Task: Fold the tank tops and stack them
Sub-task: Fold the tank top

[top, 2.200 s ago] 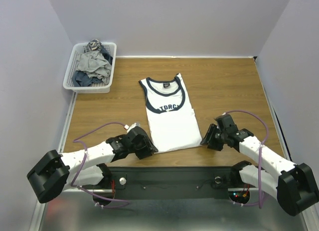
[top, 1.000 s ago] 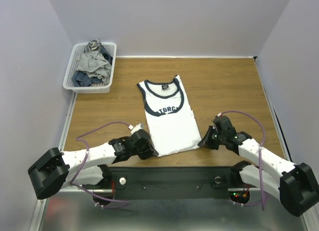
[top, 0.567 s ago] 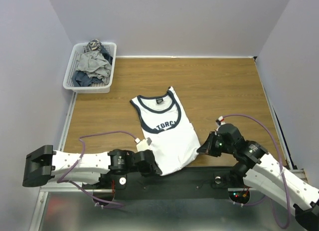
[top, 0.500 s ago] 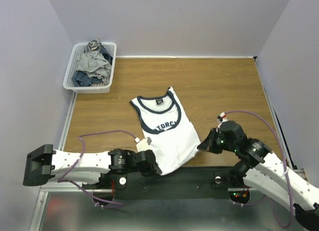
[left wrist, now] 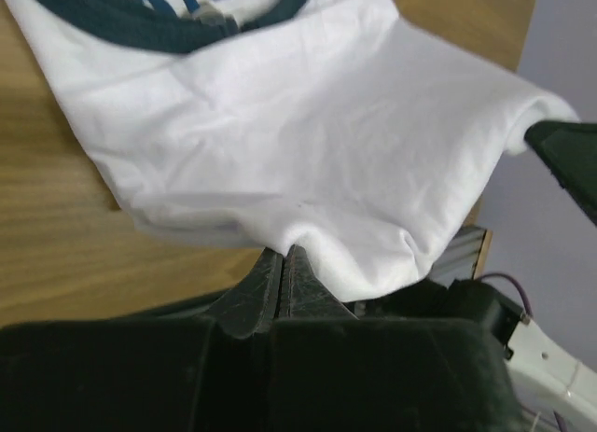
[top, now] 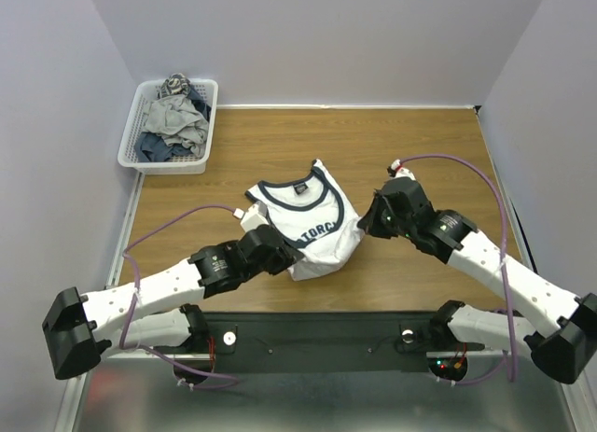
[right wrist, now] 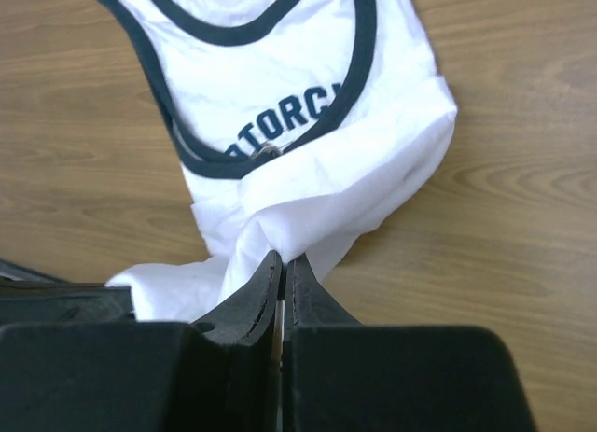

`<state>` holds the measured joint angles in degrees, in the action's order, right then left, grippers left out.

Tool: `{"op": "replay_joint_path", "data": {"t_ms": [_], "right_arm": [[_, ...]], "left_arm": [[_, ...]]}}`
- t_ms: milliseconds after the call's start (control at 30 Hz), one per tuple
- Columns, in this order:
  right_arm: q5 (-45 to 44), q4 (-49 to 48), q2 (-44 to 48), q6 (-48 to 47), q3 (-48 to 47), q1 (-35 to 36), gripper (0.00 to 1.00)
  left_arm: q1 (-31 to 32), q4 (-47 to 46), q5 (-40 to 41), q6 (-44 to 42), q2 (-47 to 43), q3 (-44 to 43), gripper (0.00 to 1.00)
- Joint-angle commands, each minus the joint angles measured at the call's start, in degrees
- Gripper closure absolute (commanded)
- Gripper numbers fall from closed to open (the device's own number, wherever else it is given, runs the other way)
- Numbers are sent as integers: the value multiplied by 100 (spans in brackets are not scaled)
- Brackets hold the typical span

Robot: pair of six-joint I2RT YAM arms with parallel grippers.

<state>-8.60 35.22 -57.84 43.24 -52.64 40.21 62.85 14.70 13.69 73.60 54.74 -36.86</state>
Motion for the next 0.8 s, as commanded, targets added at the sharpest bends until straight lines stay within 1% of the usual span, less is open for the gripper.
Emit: {"op": "replay_joint_path", "data": {"t_ms": [0, 100, 133, 167, 267, 300, 333, 367, 467, 500, 567, 600, 633, 667, 733, 767], "right_arm": [[-502, -779, -420, -395, -484, 22, 99], [-634, -1096, -841, -545, -782, 14, 100], [-660, -1166, -947, -589, -965, 5, 100], [-704, -1289, -1192, -667, -1045, -13, 100], [-678, -1570, -1544, -808, -1352, -109, 99], [-635, -1632, -1798, -844, -1450, -153, 100], [-564, -1693, -1948, -861, -1529, -284, 100], [-503, -1816, -2080, -905, -1608, -346, 100], [-108, -2071, -2669, -1019, -2012, -619, 100], [-46, -2124, -2845, -1046, -2248, -680, 100], [252, -2229, -3415, -1116, -2548, -874, 100], [323, -2265, -3600, -1134, -2862, -935, 100], [394, -2300, -4020, -1134, -3014, -1040, 100], [481, -2422, -4216, -1151, -3154, -1093, 100], [780, -2520, -4672, -1152, -3697, -1190, 100], [833, -2616, -5075, -1160, -3909, -1269, 100]], "left_arm": [[-729, -450, -68, -725, 54, -225, 100], [-1090, -634, -209, -988, 72, -278, 100], [-1343, -731, -261, -1101, 81, -286, 100], [-1467, -775, -384, -1163, 133, -295, 100], [-1932, -994, -621, -1409, 256, -374, 100], [-2065, -1074, -666, -1480, 361, -409, 100], [-2179, -1187, -710, -1524, 423, -444, 100], [-2450, -1276, -849, -1568, 484, -488, 100], [-2803, -1574, -999, -1717, 739, -655, 100], [-3031, -1697, -1009, -1787, 870, -717, 100], [-3278, -2040, -1044, -1797, 1046, -778, 100], [-3505, -2180, -1088, -1797, 1291, -805, 100], [-3621, -2443, -1140, -1788, 1450, -831, 100], [-3726, -2559, -1167, -1779, 1608, -875, 100], [-4094, -2874, -1334, -1762, 2135, -1007, 100], [-4201, -3250, -1334, -1779, 2520, -1120, 100]]}}
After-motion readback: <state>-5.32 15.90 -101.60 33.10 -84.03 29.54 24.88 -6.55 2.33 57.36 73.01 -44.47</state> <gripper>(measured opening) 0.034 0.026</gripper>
